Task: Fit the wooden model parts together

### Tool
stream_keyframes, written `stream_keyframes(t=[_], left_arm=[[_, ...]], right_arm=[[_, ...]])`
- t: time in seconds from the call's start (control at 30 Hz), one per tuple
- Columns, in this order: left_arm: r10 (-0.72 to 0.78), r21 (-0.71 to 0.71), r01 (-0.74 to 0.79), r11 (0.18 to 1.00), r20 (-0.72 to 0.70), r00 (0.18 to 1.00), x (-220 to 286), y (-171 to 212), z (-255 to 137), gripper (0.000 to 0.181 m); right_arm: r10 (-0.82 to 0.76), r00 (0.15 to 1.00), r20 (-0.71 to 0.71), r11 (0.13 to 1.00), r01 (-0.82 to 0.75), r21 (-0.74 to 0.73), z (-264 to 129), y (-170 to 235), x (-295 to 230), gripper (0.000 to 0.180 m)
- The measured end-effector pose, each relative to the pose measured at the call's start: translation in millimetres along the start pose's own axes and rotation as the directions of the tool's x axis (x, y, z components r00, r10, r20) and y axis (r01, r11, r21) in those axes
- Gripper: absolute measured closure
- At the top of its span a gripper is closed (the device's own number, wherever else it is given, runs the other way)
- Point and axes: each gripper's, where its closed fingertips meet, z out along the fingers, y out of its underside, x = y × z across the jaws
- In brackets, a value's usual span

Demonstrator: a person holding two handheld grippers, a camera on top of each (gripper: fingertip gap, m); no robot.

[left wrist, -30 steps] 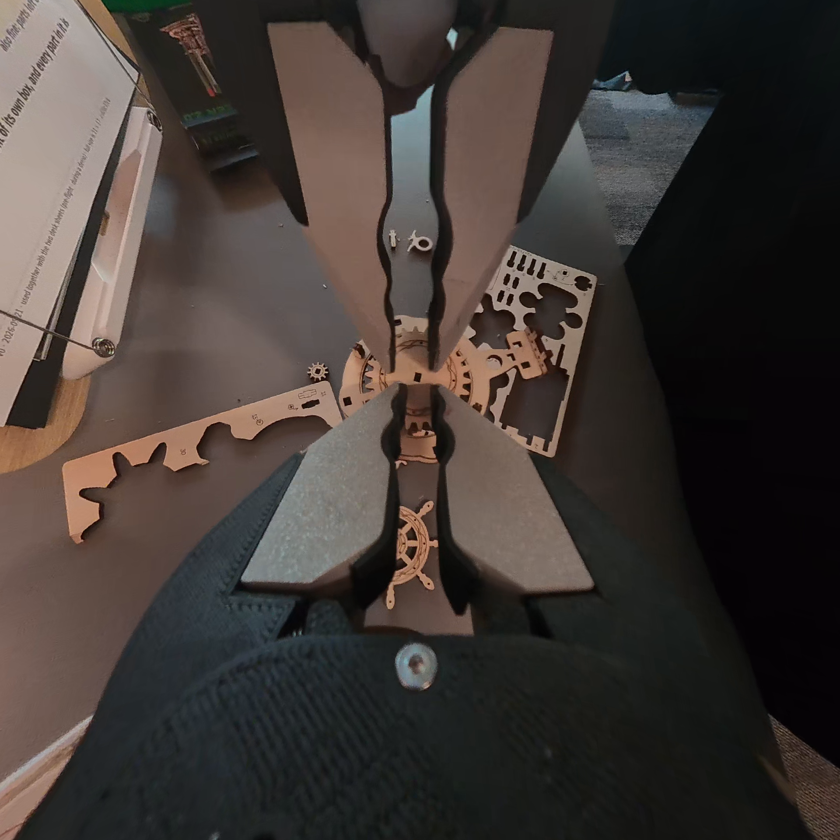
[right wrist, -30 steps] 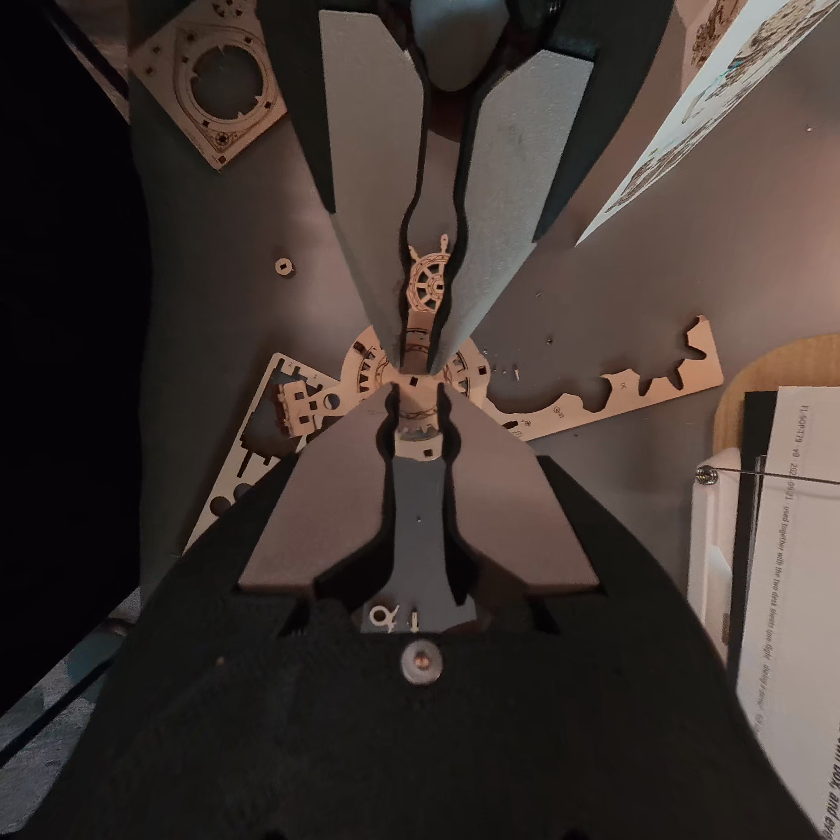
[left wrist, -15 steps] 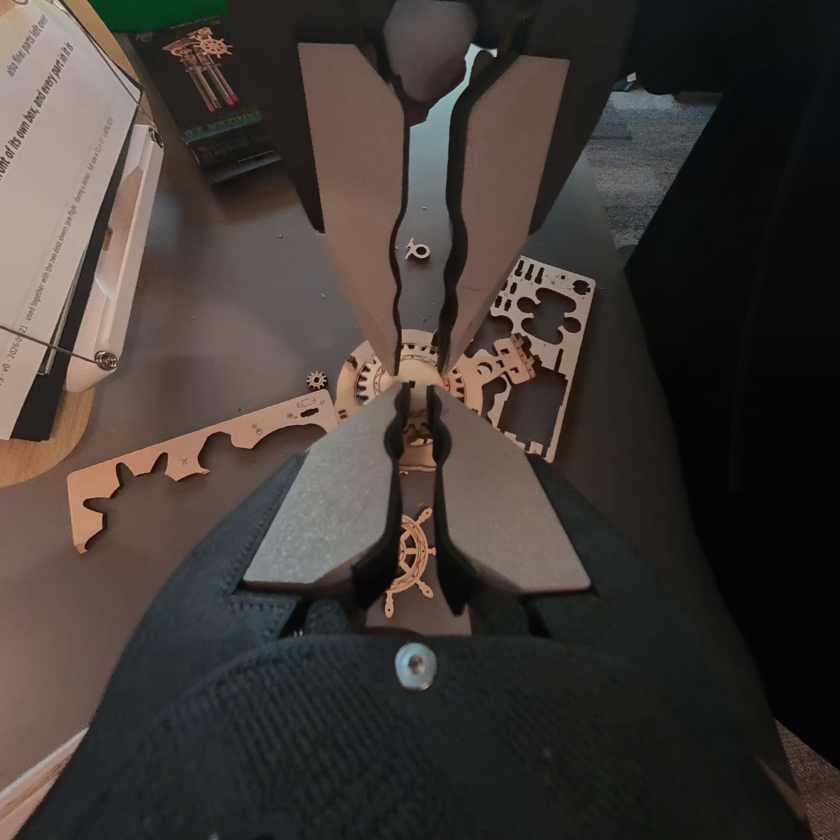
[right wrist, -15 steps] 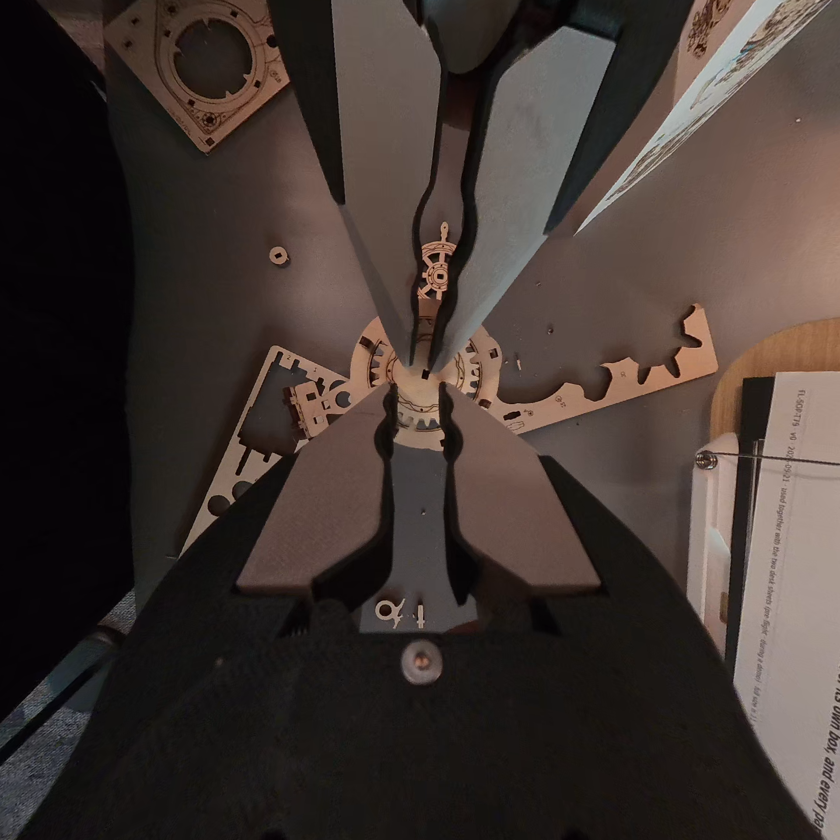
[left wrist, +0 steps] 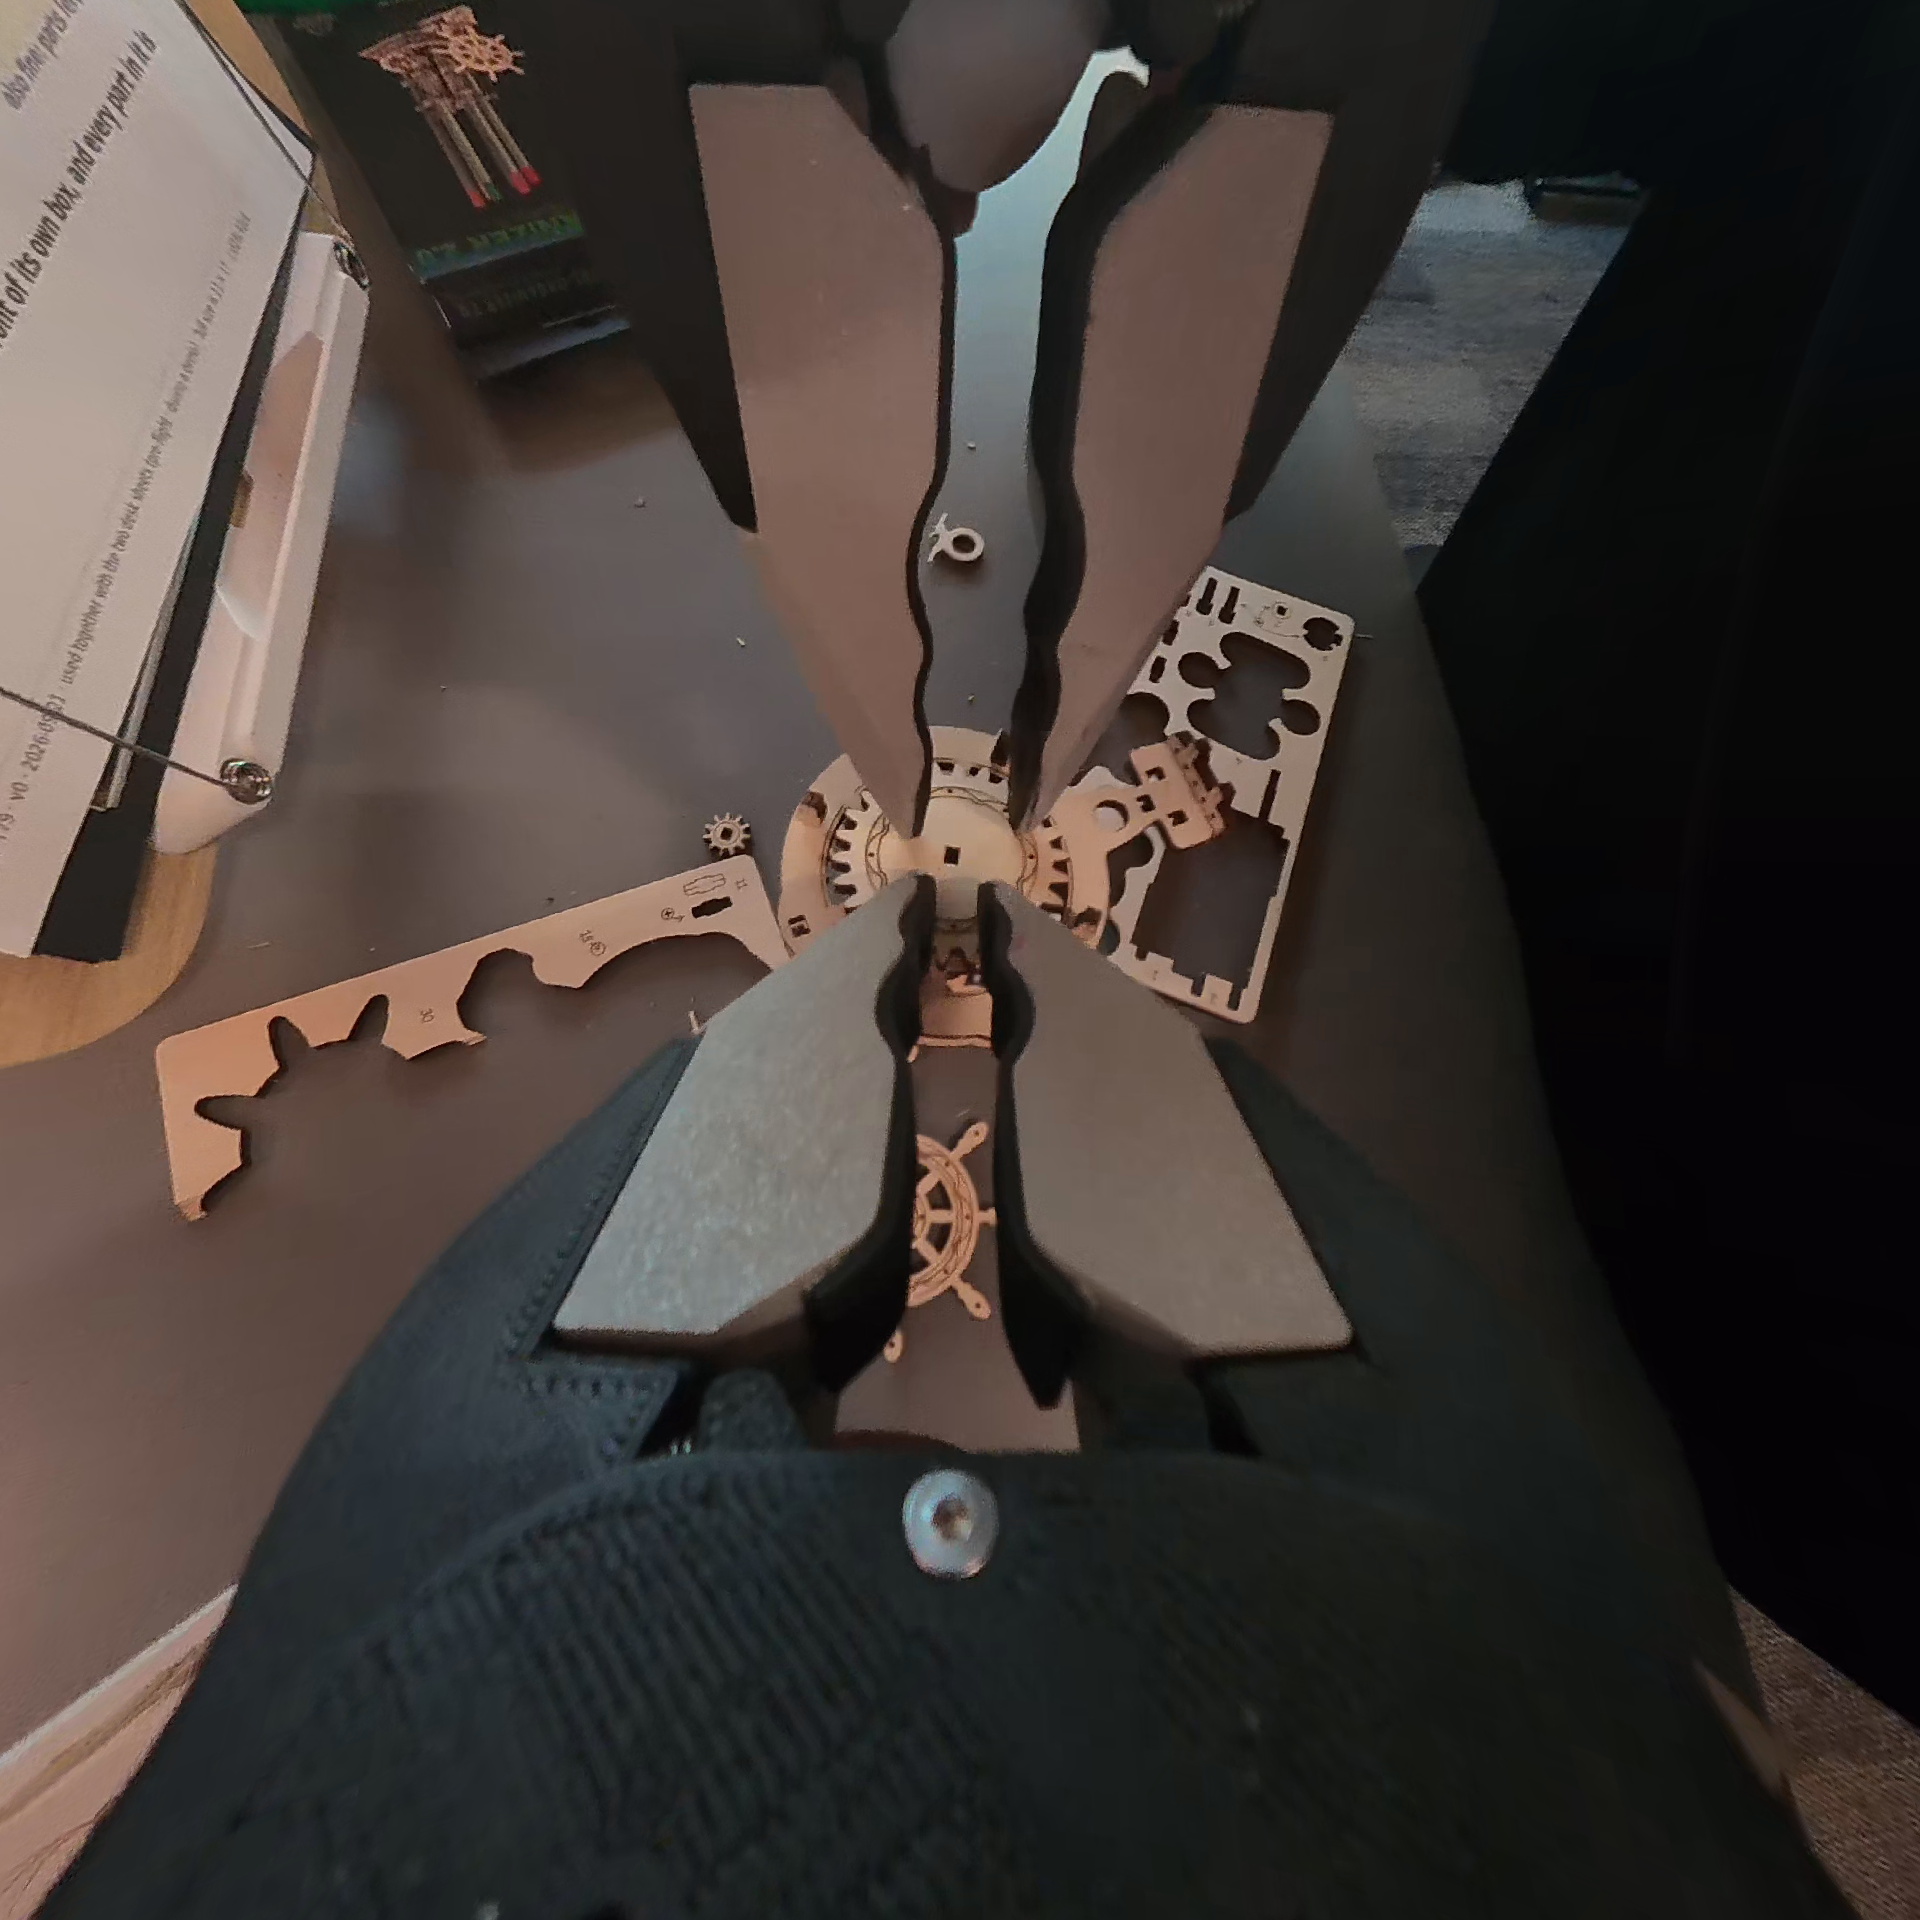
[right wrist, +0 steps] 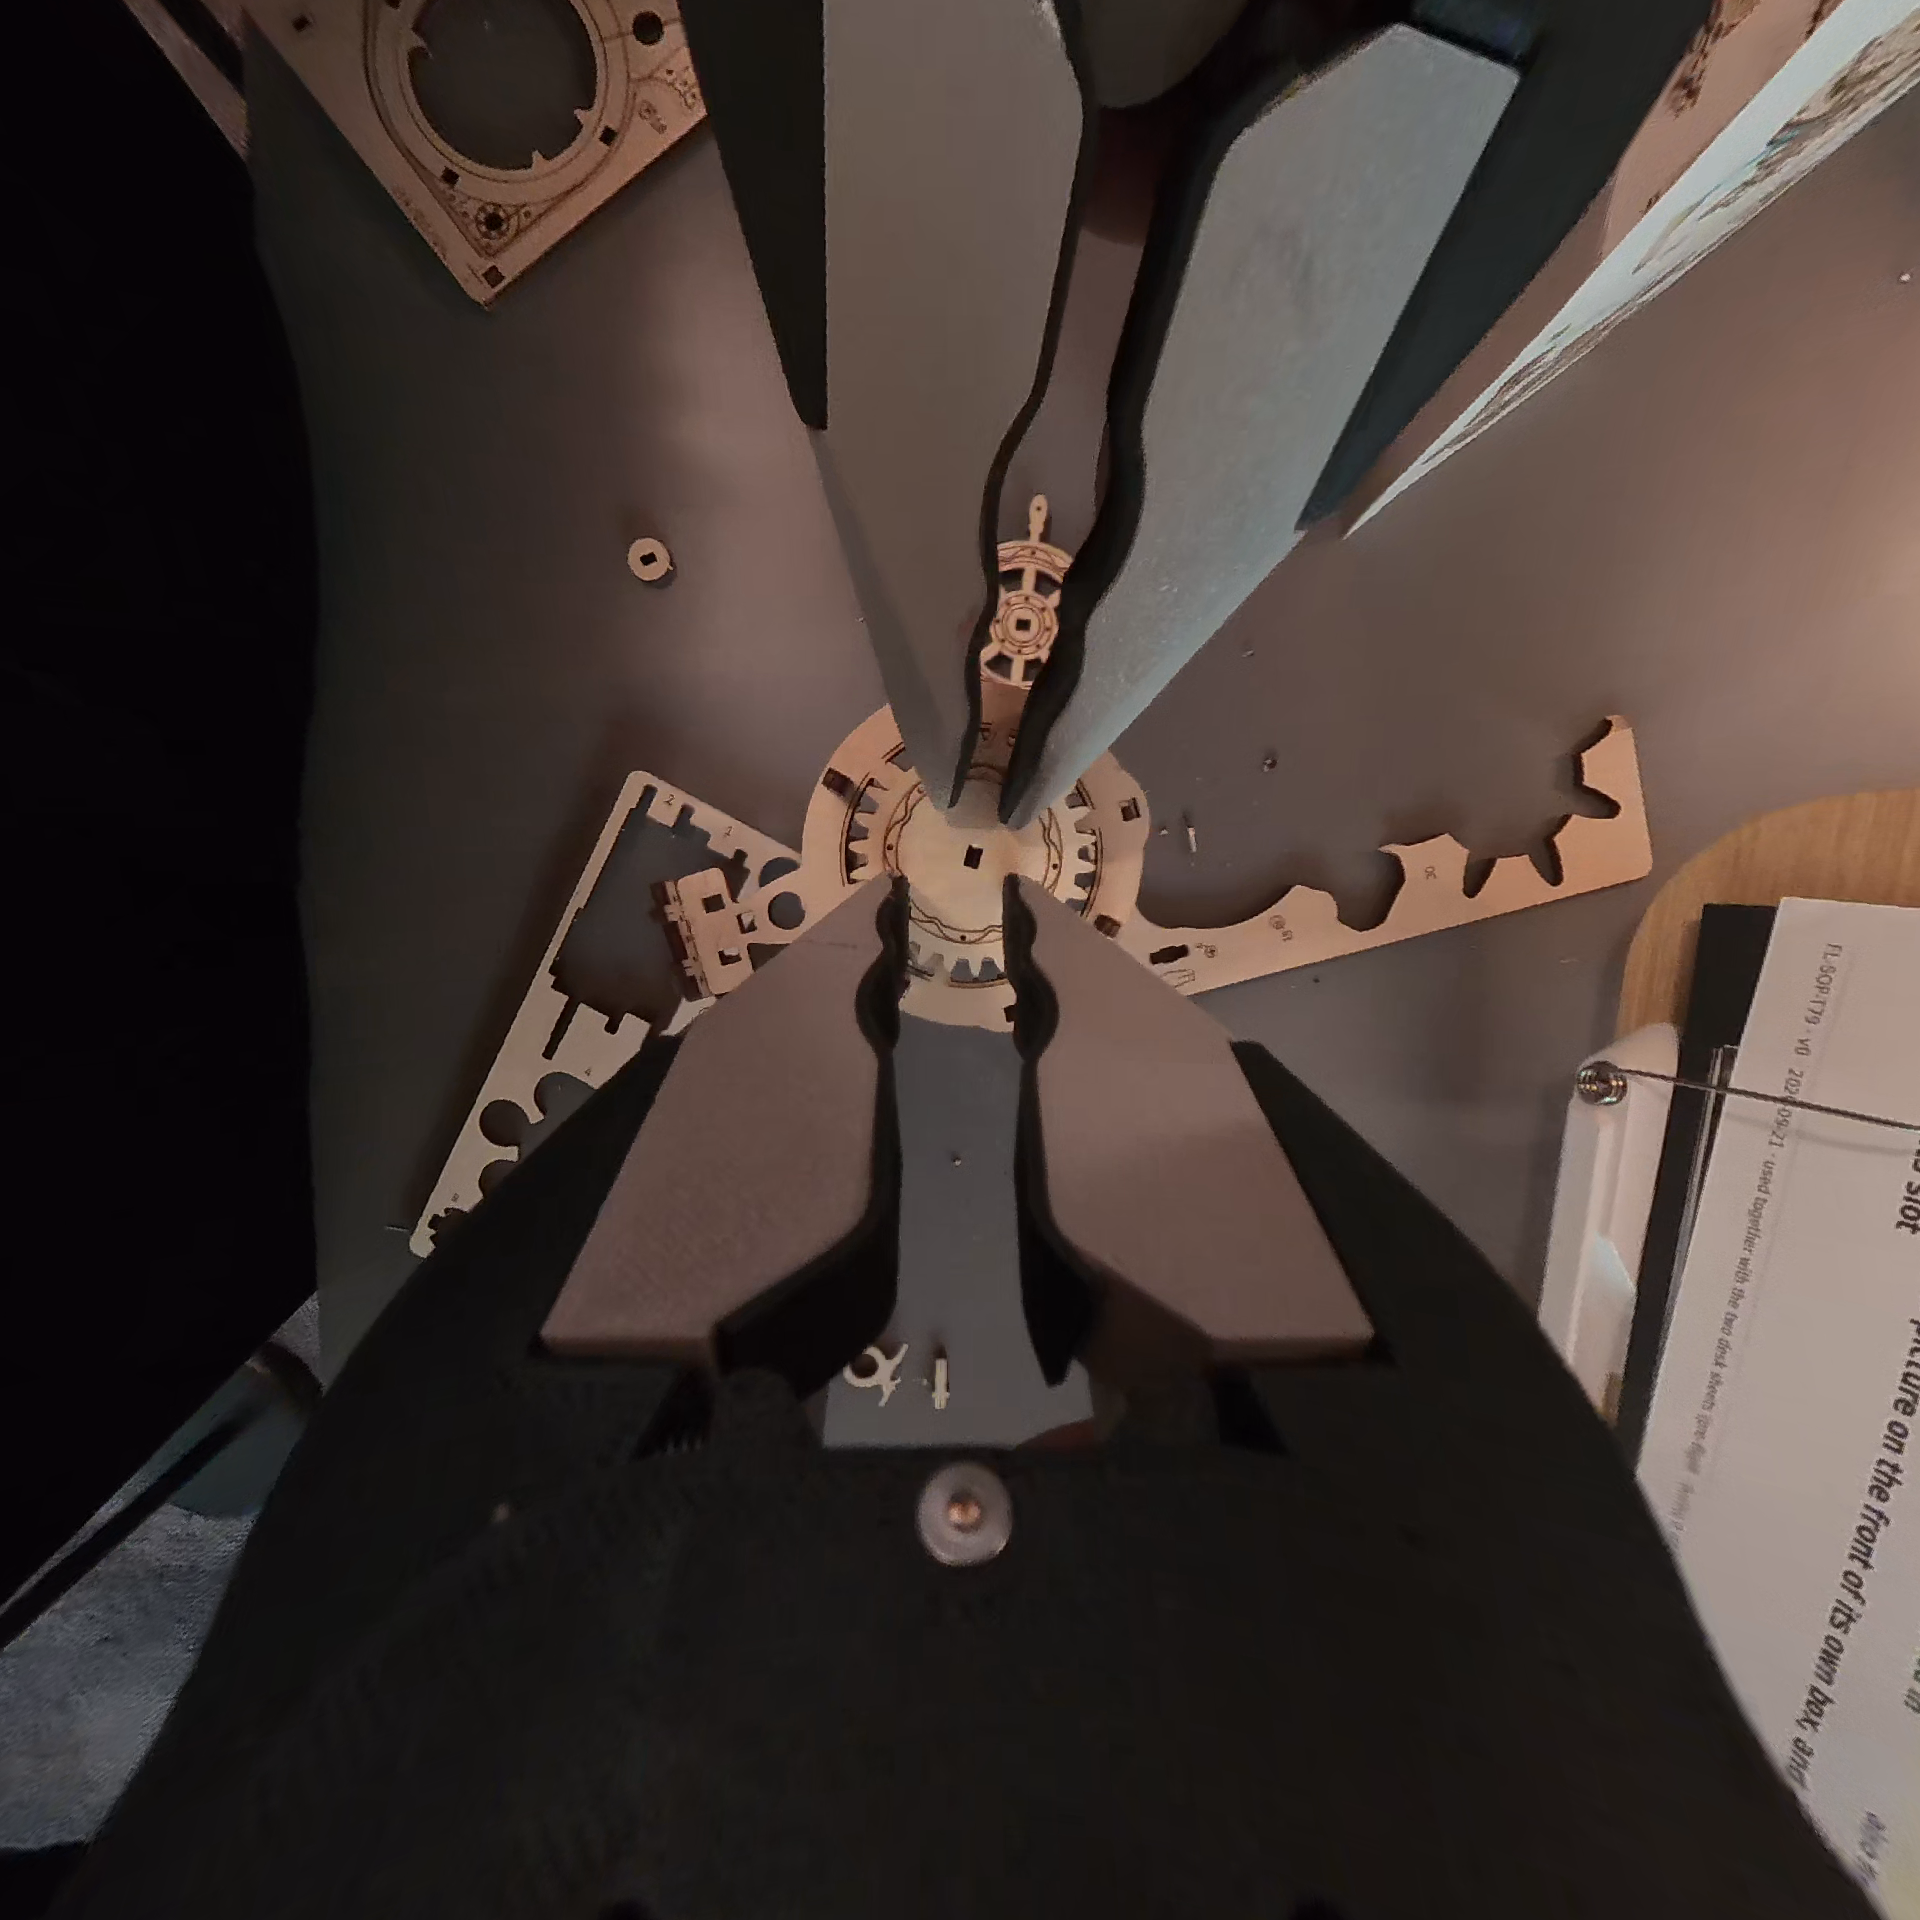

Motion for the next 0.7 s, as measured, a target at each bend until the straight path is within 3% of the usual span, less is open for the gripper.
stream_keyframes(t=[0.03, 0.7], left_arm=[[-0.004, 0.007, 0.004, 1.0, -0.004, 1.0, 0.4, -0.7, 1.4, 0.175], [0.028, 0.012, -0.028, 1.0, 0.012, 1.0, -1.0, -1.8, 5.0, 0.181]], right_arm=[[0.004, 1.0, 0.002, 1.0, -0.004, 0.004, -0.3, 0.7, -0.1, 0.165], [-0.013, 1.0, -0.016, 0.998, 0.012, -0.055, 0.5, 0.9, -0.9, 0.165]])
